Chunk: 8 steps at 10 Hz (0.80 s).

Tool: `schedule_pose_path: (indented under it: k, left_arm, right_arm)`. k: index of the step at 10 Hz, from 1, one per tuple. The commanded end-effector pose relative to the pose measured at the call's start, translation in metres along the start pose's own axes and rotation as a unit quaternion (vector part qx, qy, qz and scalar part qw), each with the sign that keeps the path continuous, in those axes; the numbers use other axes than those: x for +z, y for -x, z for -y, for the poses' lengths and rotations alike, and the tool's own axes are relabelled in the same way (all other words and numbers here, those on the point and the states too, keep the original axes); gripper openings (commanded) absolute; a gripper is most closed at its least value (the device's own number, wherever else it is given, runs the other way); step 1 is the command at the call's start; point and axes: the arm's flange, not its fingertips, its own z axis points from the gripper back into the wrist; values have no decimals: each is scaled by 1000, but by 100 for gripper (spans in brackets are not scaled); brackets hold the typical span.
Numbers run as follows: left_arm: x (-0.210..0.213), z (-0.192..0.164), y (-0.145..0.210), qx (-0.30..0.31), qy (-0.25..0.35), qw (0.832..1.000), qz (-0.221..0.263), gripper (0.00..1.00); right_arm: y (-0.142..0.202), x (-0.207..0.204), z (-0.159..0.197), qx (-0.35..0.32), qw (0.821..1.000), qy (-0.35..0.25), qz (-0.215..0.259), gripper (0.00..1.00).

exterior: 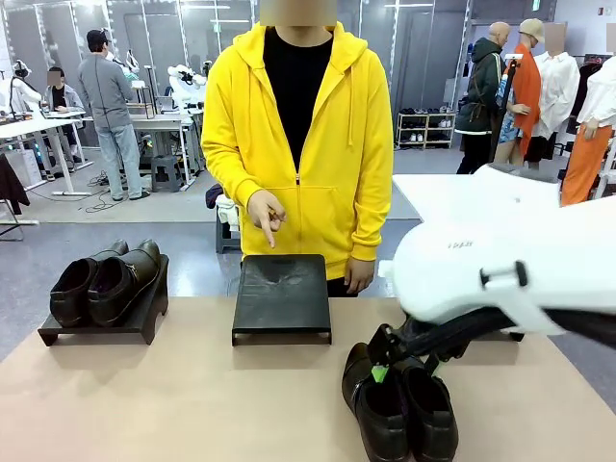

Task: Place the shoes on the stand as instructed by the person.
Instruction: Pick up another pair of Shoes and place it on the Shoes Stand indicated by the person.

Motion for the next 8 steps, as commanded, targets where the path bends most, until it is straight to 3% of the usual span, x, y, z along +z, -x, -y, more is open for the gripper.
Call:
schedule_pose_path:
  k: [1,6,7,8]
  left_arm:
    - [-2,2,1,-11,-1,1000,8,96]
    - [-2,2,1,-11,-1,1000,8,96]
    - [-2,2,1,-11,-1,1000,8,96]
    - [-2,2,1,-11,-1,1000,8,96]
  right_arm:
    - [8,-20,0,-21,999,40,-7,100]
    - [8,-52,10,-36,997,54,-41,100]
    - [6,-58,14,-40,997,55,-42,91]
    - [6,-61,14,-37,997,53,-43,71]
